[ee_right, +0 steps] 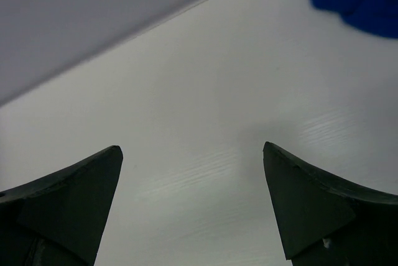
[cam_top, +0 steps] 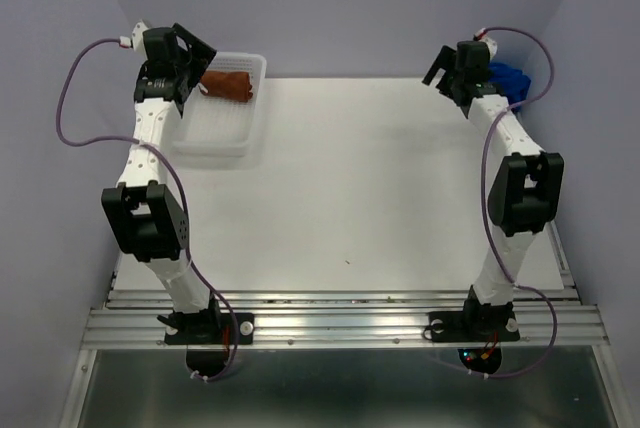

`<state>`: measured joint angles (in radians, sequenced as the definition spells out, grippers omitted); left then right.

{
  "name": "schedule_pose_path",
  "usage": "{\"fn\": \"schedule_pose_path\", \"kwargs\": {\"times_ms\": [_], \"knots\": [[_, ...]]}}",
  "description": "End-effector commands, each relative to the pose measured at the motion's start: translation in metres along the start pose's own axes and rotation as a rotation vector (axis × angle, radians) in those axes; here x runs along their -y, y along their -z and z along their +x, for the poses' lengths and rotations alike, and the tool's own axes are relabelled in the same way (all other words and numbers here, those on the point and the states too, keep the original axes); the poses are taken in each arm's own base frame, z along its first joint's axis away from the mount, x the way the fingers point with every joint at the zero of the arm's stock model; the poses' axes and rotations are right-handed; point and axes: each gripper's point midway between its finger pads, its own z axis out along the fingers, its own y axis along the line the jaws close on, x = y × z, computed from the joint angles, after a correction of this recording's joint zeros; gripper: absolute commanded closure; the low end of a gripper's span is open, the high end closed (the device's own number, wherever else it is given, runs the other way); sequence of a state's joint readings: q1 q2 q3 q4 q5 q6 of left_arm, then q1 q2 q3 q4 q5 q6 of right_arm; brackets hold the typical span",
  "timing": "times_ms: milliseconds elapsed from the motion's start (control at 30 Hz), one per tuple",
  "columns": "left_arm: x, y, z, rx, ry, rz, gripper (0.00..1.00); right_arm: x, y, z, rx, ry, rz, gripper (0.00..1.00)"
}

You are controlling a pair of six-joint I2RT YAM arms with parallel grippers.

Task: Roll the towels
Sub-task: Grab a towel with the right arm

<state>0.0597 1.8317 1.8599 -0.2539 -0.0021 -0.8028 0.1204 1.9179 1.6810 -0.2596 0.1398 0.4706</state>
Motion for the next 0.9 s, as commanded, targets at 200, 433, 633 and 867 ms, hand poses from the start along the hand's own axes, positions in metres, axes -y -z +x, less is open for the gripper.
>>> {"fn": "schedule_pose_path", "kwargs": {"times_ms": [200, 433, 633, 867], "knots": [[-0.064, 0.016, 0.078, -0.217, -0.100, -0.081, 0.01, 0.178, -0.103, -0.077, 0.140, 0.086, 0.484, 0.00], [-0.053, 0.025, 0.079, -0.206, -0.111, -0.034, 0.01, 0.215, -0.156, -0.075, 0.154, 0.123, 0.421, 0.01], [-0.050, 0.025, 0.086, -0.236, -0.112, -0.019, 0.01, 0.230, -0.174, -0.057, 0.128, 0.159, 0.383, 0.46], [-0.045, 0.039, 0.080, -0.222, -0.123, -0.008, 0.01, 0.188, -0.158, -0.084, 0.141, 0.173, 0.215, 0.99]]}}
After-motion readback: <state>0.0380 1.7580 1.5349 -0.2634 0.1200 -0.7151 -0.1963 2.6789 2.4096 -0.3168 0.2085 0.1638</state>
